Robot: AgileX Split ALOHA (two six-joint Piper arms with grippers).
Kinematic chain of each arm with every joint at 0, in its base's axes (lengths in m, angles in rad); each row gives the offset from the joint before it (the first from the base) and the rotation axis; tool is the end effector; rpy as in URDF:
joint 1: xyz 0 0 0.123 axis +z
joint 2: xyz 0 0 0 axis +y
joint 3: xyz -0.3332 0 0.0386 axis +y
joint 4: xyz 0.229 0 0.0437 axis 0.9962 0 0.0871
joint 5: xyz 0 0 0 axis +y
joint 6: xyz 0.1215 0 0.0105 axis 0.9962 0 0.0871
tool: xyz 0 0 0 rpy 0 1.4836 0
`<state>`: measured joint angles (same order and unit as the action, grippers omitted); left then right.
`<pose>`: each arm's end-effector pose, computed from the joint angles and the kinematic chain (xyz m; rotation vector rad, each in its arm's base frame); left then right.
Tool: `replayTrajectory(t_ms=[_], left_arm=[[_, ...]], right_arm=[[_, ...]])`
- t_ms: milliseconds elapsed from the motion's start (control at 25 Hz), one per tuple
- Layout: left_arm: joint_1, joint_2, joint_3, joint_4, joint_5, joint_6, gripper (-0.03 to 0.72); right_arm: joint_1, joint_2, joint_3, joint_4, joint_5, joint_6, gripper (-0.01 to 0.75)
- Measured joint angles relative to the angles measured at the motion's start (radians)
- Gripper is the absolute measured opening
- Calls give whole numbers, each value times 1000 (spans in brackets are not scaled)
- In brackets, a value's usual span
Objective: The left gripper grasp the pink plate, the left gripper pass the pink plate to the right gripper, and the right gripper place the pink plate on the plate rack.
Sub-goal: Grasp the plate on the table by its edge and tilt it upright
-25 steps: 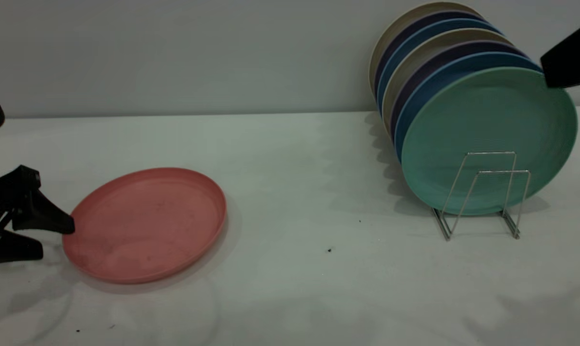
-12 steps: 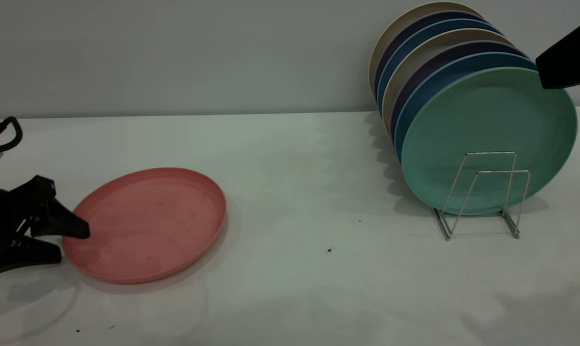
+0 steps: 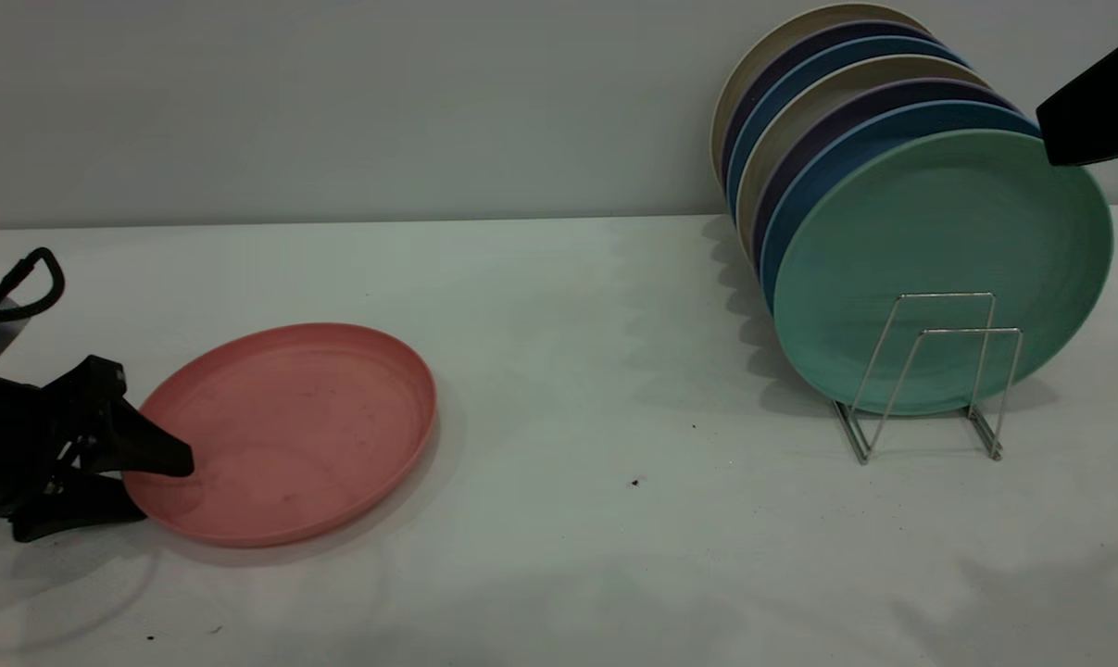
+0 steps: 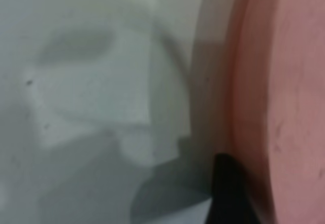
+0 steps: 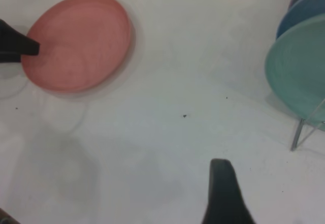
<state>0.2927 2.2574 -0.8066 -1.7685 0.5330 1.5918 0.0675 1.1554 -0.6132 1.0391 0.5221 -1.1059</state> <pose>0.3483 0.0414 0.0339 -0.5579 2.6605 -0.7052 0.1969 0.0659 0.2885 -0.4481 2.2232 0.4777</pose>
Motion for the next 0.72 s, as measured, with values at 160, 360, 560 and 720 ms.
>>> replayTrajectory(t_ms=[160,360,560,720], left_arm=[[0,11,-7,-1,6,4,376],[0,15,-7,-2,3,9,146],[0,15,-7,0,43,27,19],[0,5,-7,1,78,33,16]], right_arm=[[0,0,0,0,0,0,510],[0,0,0,2,-2,0,510],[0,0,0,3,1,0,510],[0,0,0,23,30,1,510]])
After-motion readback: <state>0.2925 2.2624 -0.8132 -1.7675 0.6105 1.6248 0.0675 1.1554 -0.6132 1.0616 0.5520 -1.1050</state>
